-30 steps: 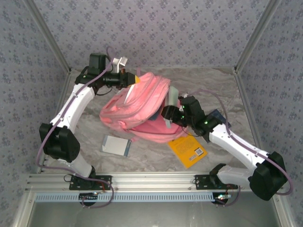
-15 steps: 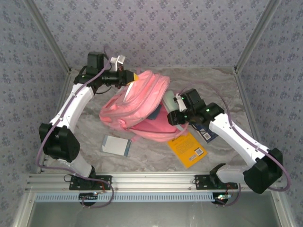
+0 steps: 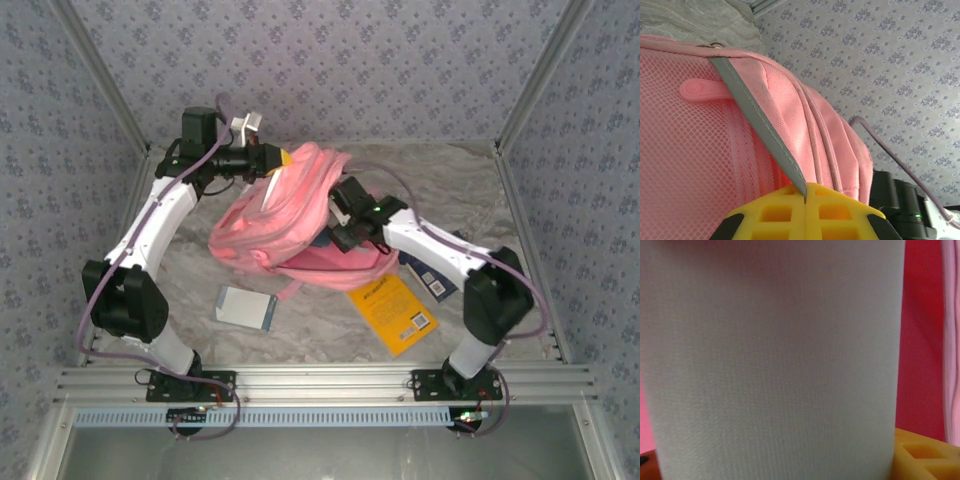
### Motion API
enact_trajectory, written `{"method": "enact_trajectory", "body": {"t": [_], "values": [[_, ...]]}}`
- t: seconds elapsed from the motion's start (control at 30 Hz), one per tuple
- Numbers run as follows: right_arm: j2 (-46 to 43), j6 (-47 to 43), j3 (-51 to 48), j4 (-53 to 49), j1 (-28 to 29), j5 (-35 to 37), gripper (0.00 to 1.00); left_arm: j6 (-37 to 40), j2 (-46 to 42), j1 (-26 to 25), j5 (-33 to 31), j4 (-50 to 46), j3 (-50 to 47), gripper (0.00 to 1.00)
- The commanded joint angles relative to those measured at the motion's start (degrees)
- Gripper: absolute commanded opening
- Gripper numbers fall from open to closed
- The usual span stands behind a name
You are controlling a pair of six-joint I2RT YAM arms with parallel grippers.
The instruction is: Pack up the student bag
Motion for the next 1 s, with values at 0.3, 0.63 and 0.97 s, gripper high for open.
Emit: {"method": "enact_trajectory", "body": {"t": [0.3,0.63,0.97], "values": [[11.8,-41.1,-1.9,49.2,4.6,30.3,0.87,-3.8,-1.6,-2.2,8.2,13.1,2.2,0.00],[12.8,-43.1,-5.1,56.5,6.9,34.8,1.00,-5.3,-1.4,-1.1,7.5,14.3,1.3,0.00],[-10.2,-22.4,-21.2,42.5,7.8,18.6,0.99,-11.5,-1.2,2.1,6.4,21.4,-1.0,0.00]]}}
